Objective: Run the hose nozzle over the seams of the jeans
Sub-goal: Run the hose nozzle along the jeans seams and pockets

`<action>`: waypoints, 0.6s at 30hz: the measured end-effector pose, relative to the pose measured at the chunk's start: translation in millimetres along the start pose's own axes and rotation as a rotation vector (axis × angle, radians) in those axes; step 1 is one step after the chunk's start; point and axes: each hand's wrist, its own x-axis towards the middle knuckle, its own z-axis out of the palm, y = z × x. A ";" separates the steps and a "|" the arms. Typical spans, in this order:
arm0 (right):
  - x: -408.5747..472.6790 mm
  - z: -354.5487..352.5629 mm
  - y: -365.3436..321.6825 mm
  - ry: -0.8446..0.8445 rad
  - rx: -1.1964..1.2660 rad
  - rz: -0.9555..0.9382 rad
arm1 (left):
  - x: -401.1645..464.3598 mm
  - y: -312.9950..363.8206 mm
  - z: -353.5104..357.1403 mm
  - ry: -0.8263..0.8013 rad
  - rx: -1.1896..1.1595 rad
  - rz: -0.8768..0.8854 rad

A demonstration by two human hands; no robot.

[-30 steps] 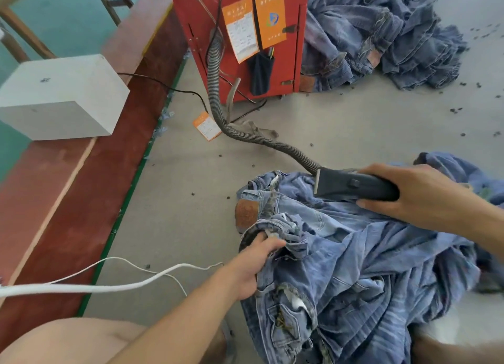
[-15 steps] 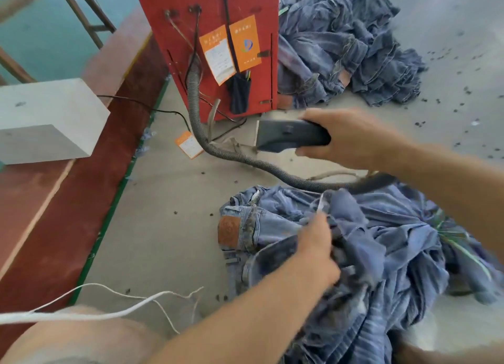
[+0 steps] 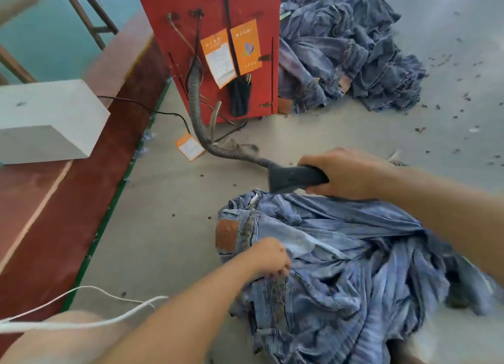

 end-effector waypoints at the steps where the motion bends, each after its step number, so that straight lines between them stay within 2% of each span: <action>1: -2.0 15.9 8.3 -0.043 0.003 0.033 | 17.7 -25.1 -14.6 0.177 0.080 -0.057; 2: -3.9 29.6 15.6 -0.081 -0.002 0.057 | 38.4 -52.5 -29.2 0.358 0.075 -0.141; 4: -7.3 50.1 26.8 -0.122 -0.042 0.076 | 62.1 -88.1 -61.7 0.654 -0.138 -0.298; 5: -8.3 58.5 30.0 -0.119 -0.077 0.062 | 73.0 -94.3 -68.1 0.684 -0.248 -0.320; 9: -5.6 86.4 34.0 -0.080 -0.175 0.089 | 106.5 -89.5 -70.8 0.478 -0.536 -0.264; 13: -0.6 95.5 35.8 -0.074 -0.220 0.163 | 108.9 -86.5 -87.7 0.397 -0.539 -0.268; 16: -3.1 83.1 37.0 -0.073 -0.200 0.143 | 75.3 -70.7 -110.1 0.193 -0.609 -0.340; 18: -9.0 72.9 35.5 -0.079 -0.140 0.146 | 46.0 -51.9 -125.6 0.192 -0.628 -0.252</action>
